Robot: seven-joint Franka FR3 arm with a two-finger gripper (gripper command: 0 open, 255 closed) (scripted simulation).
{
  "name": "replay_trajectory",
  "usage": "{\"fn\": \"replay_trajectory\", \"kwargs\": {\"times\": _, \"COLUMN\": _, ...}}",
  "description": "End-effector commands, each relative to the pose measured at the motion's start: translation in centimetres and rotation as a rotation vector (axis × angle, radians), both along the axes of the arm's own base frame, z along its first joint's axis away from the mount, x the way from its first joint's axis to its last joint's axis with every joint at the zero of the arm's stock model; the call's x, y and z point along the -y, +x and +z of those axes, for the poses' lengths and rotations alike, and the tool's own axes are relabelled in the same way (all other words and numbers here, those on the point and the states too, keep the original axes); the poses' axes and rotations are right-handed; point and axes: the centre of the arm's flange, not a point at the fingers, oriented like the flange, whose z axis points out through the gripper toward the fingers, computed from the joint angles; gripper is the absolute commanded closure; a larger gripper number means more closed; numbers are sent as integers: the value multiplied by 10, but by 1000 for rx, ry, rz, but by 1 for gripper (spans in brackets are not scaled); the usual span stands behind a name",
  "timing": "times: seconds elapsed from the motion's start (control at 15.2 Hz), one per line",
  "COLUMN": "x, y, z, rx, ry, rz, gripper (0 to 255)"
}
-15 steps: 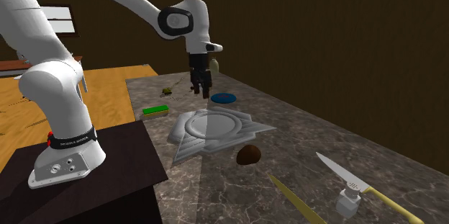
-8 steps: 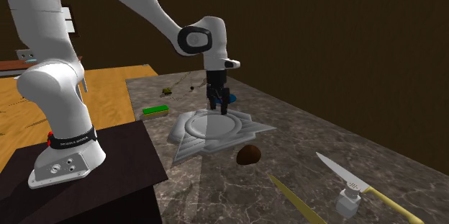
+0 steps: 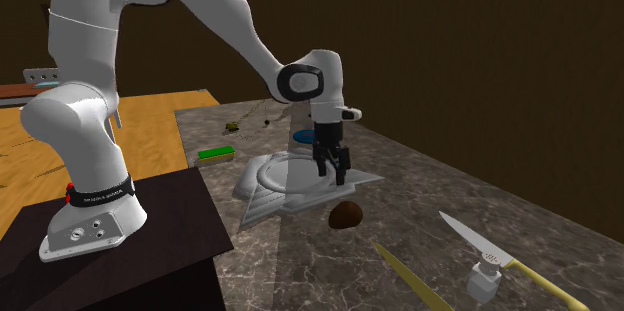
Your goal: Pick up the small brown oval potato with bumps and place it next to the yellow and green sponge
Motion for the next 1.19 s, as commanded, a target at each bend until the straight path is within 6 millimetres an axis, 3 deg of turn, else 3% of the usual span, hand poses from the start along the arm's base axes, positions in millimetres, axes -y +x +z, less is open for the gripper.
{"fn": "replay_trajectory", "kwargs": {"times": 0.0, "x": 16, "y": 12, "z": -19, "rx": -2, "ry": -13, "rz": -1, "gripper": 0}}
{"fn": "replay_trajectory", "kwargs": {"times": 0.2, "x": 41, "y": 30, "z": -42, "rx": -6, "ry": -30, "rz": -5, "gripper": 0}}
{"fn": "replay_trajectory", "kwargs": {"times": 0.73, "x": 53, "y": 29, "z": -83, "rx": -6, "ry": -31, "rz": -5, "gripper": 0}}
{"fn": "replay_trajectory", "kwargs": {"times": 1.12, "x": 53, "y": 29, "z": -83, "rx": -6, "ry": -31, "rz": -5, "gripper": 0}}
